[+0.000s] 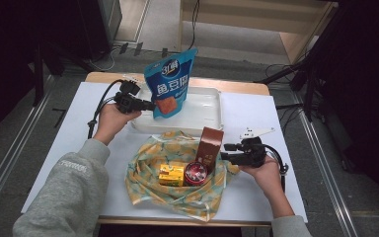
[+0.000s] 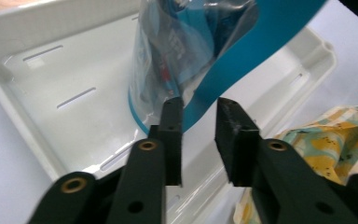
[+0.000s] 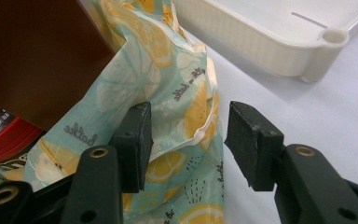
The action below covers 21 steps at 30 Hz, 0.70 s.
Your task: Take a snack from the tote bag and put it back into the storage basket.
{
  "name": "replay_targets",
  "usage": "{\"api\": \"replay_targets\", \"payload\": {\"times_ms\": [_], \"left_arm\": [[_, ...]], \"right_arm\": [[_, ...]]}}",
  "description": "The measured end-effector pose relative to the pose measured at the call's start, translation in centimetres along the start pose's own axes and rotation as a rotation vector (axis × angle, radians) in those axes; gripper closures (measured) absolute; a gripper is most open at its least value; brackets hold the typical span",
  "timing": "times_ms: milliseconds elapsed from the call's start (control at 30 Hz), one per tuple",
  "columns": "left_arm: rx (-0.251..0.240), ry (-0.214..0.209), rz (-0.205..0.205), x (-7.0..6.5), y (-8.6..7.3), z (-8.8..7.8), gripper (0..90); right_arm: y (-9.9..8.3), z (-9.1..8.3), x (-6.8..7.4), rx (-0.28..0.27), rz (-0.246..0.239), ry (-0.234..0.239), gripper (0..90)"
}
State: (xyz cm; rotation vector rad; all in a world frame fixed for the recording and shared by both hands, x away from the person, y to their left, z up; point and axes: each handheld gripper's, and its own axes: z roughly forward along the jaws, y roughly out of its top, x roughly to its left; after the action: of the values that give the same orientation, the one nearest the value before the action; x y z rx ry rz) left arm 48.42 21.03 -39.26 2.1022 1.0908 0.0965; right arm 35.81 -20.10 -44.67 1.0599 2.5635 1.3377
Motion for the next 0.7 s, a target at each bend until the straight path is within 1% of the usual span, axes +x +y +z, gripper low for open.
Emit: {"api": "replay_targets", "payload": {"times_ms": [33,133,233,300,433,500,567,633,700], "left_arm": [[-0.002,-0.002,-0.003,0.0,0.0,0.1,76.9],[-0.009,0.011,-0.006,0.1,0.1,0.4,84.0],[-0.017,0.005,-0.017,0.4,0.1,0.4,87.7],[-0.024,0.006,-0.027,0.5,0.1,0.5,88.6],[-0.024,0.016,-0.027,0.7,0.5,0.7,89.7],[-0.024,0.028,-0.029,0.7,0.8,0.9,89.9],[-0.024,0.031,-0.027,0.6,1.0,1.1,89.9],[-0.030,0.032,-0.026,0.5,1.0,1.2,89.9],[-0.039,0.024,-0.036,0.7,1.1,1.4,89.9]], "right_arm": [[0.0,0.0,0.0,0.000,0.000,0.000,51.4],[0.0,0.0,0.0,0.000,-0.001,-0.001,51.4],[0.0,0.0,0.0,0.000,-0.001,0.000,51.4],[0.0,0.0,0.0,0.001,-0.002,-0.001,51.4],[0.1,0.0,0.1,0.000,-0.001,-0.001,51.4],[0.1,0.0,0.1,-0.001,0.001,-0.001,51.4],[0.1,0.0,0.1,0.001,0.003,-0.001,51.4],[0.1,0.0,0.1,0.002,0.004,-0.001,51.4],[0.1,0.0,0.1,0.002,0.003,-0.001,51.4]]}}
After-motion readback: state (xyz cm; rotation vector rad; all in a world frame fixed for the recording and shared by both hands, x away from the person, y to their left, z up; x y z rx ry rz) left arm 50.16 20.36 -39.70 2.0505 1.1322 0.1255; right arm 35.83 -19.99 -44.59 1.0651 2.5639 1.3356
